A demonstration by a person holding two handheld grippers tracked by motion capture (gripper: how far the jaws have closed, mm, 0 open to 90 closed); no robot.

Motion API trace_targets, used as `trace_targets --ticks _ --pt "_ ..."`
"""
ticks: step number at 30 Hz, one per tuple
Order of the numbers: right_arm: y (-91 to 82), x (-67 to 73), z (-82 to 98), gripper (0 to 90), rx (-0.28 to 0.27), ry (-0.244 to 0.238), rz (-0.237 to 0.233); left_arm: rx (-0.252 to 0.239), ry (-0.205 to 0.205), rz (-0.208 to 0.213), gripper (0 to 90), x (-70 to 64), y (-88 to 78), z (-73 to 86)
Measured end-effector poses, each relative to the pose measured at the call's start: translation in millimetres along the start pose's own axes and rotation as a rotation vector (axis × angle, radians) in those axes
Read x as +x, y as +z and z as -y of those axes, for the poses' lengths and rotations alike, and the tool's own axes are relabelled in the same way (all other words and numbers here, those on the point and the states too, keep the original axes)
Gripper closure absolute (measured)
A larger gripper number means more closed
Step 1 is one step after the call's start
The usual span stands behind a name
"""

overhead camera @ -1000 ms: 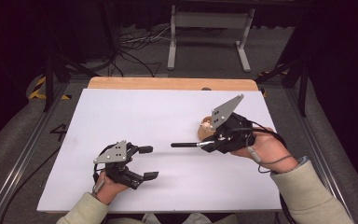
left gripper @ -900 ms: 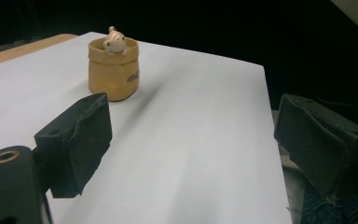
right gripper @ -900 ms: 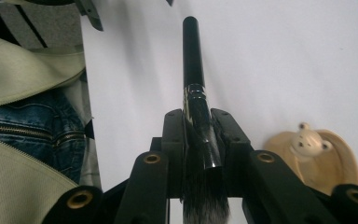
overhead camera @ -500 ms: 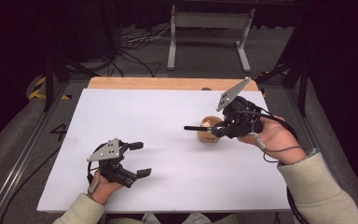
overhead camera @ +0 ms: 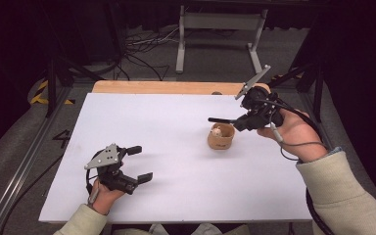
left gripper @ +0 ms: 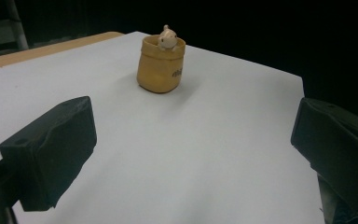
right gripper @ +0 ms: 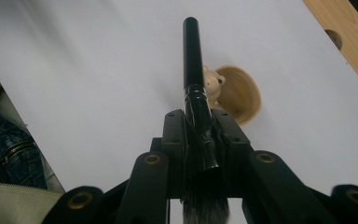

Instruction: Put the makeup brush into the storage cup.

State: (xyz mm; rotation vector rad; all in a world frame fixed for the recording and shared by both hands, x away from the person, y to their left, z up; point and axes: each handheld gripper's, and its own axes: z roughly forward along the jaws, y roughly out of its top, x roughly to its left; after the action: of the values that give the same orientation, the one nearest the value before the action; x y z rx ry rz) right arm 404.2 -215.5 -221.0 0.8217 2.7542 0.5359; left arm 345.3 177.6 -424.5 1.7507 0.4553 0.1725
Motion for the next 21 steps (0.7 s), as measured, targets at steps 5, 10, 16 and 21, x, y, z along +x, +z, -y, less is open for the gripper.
trace_targets --ticks 5,10,16,21 --pt "-1.5 -7.0 -1.2 77.1 0.027 0.031 0.024 -0.013 -0.004 -0.048 0.8 1.9 -5.3 1.3" --pt "-1.7 -12.6 -2.1 77.1 0.055 0.053 0.043 -0.019 -0.012 -0.087 0.7 4.0 -10.1 2.9" --pt "0.2 -19.7 -7.1 77.1 0.109 0.081 0.068 -0.028 -0.022 -0.144 0.5 6.0 -17.1 5.1" --pt "3.2 -23.9 -11.9 77.1 0.156 0.097 0.085 -0.033 -0.026 -0.173 0.5 6.9 -22.5 6.5"
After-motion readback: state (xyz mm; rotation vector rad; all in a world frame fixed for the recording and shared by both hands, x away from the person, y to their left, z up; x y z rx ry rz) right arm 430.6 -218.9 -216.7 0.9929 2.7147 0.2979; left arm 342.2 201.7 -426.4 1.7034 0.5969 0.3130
